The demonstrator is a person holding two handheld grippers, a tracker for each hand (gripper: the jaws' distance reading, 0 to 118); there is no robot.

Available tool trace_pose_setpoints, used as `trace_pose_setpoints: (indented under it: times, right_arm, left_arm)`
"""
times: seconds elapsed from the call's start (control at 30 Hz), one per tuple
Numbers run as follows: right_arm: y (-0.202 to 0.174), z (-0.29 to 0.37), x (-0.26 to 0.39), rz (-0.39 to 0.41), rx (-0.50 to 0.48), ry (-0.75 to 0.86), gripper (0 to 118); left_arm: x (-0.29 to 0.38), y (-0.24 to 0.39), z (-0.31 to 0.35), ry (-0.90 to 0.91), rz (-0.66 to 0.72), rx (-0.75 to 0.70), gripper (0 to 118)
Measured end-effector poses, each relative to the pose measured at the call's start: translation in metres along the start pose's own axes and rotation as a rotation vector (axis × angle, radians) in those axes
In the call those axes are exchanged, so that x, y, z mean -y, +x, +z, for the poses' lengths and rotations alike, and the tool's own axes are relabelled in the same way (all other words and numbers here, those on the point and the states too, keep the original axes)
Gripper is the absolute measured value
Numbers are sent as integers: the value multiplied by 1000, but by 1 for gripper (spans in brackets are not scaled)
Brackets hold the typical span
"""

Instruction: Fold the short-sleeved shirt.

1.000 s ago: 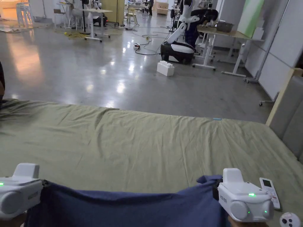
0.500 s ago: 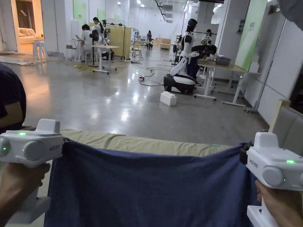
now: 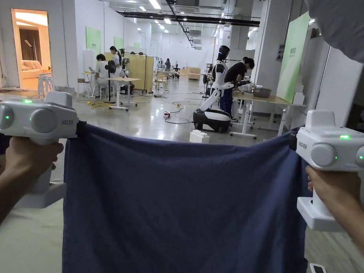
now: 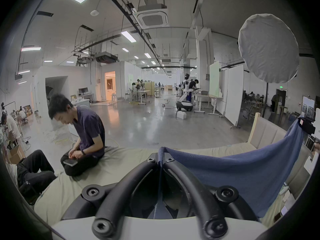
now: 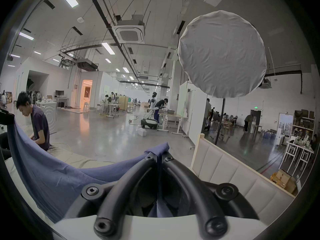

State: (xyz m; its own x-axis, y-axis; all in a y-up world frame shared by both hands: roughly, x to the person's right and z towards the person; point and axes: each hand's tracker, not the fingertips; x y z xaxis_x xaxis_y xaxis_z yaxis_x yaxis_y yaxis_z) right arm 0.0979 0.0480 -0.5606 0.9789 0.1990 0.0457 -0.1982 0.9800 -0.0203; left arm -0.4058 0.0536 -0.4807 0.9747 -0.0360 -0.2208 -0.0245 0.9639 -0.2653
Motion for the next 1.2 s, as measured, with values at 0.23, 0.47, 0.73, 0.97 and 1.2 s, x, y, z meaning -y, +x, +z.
trace_pose_setpoints:
  times: [0.23, 0.47, 0.73, 0.97, 1.2]
  right_arm:
    - [-7, -17, -46, 5, 35, 62, 4]
    - [-16, -30, -56, 20, 64, 110, 4]
    - [-23, -20, 1, 68, 42, 88, 4]
    - [-21, 20, 78, 101, 7, 15, 4]
    - [-15, 89, 142, 103, -20, -34, 4]
  left_arm:
    - [-51, 3, -19, 66, -31, -24, 3]
    - [-69, 10, -39, 106, -51, -53, 3]
    - [-9, 12, -48, 81, -66, -38, 3]
    - [87, 7, -31, -14, -51, 2, 3]
    - [172, 3, 31, -57, 14, 26, 3]
